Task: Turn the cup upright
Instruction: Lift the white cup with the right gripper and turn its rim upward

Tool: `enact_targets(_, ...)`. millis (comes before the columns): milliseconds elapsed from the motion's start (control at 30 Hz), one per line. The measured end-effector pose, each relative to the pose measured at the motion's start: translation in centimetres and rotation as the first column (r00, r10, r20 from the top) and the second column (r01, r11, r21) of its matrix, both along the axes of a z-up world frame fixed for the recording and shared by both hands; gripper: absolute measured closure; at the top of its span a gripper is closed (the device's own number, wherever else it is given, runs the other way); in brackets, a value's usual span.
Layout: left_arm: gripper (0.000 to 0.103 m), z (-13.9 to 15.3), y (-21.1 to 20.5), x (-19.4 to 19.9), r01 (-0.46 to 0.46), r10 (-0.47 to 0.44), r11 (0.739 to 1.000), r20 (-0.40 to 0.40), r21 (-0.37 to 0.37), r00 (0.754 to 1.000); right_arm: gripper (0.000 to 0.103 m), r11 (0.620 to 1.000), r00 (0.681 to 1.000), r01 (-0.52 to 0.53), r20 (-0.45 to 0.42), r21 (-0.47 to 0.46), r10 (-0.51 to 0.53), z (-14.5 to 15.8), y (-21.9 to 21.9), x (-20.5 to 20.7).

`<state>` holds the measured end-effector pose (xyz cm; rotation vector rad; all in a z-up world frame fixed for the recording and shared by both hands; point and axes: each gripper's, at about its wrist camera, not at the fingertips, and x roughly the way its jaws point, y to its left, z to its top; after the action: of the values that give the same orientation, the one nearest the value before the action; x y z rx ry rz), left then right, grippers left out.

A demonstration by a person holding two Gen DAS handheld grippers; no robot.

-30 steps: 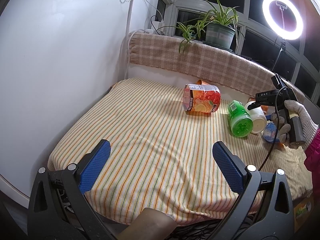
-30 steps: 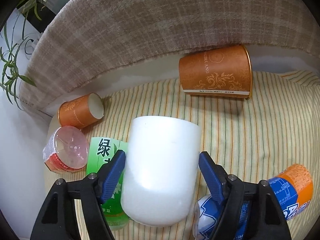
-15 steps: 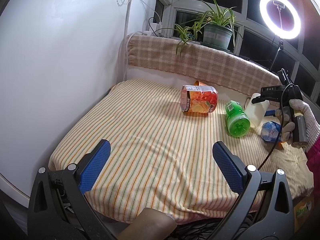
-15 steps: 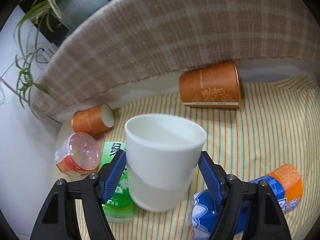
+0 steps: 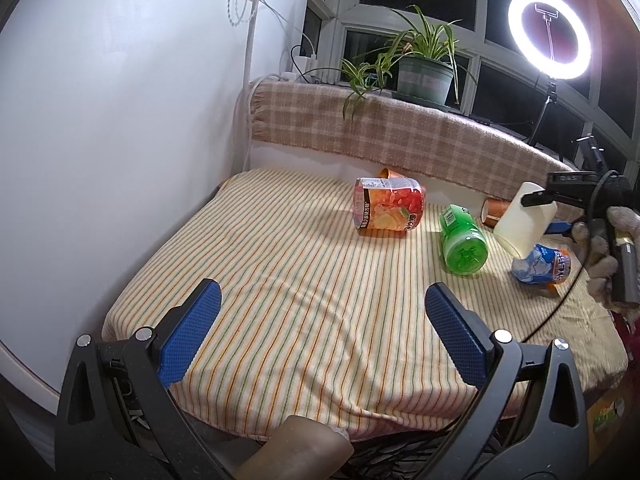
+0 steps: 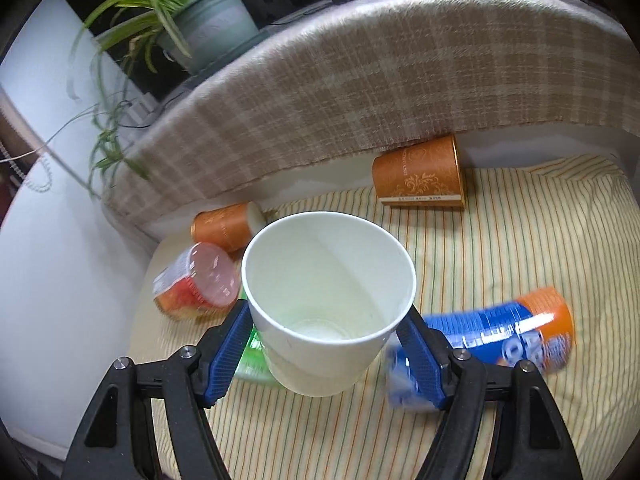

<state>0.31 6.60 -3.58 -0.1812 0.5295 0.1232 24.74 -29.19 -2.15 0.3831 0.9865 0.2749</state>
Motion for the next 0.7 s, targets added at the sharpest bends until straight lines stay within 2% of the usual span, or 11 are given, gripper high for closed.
enact_targets(200, 0.0, 0.4, -0.1, -0.5, 0.002, -0.002, 1.0, 0.01, -0.005, 1.0, 0.028, 0.995, 0.997, -0.083, 0.006, 0.048, 0.083, 1.2, 0.2, -4.1)
enact_targets(333, 0.0, 0.6, -0.3, -0.7, 0.008, -0.008, 1.0, 0.011, -0.005, 1.0, 0.028, 0.983, 0.985, -0.168, -0.023, 0.077, 0.17, 1.1, 0.8, -7.2)
enact_targets(533, 0.0, 0.8, -0.3, -0.9, 0.013, -0.013, 1.0, 0.014, -0.011, 1.0, 0.028, 0.955, 0.952, -0.268, -0.116, 0.129, 0.283, -1.0, 2.5, -9.8)
enact_targets(700, 0.0, 0.9, -0.2, -0.9, 0.009, -0.009, 1.0, 0.013, -0.012, 1.0, 0.028, 0.946, 0.93, -0.294, -0.187, 0.14, 0.316, -3.3, 3.6, -9.5)
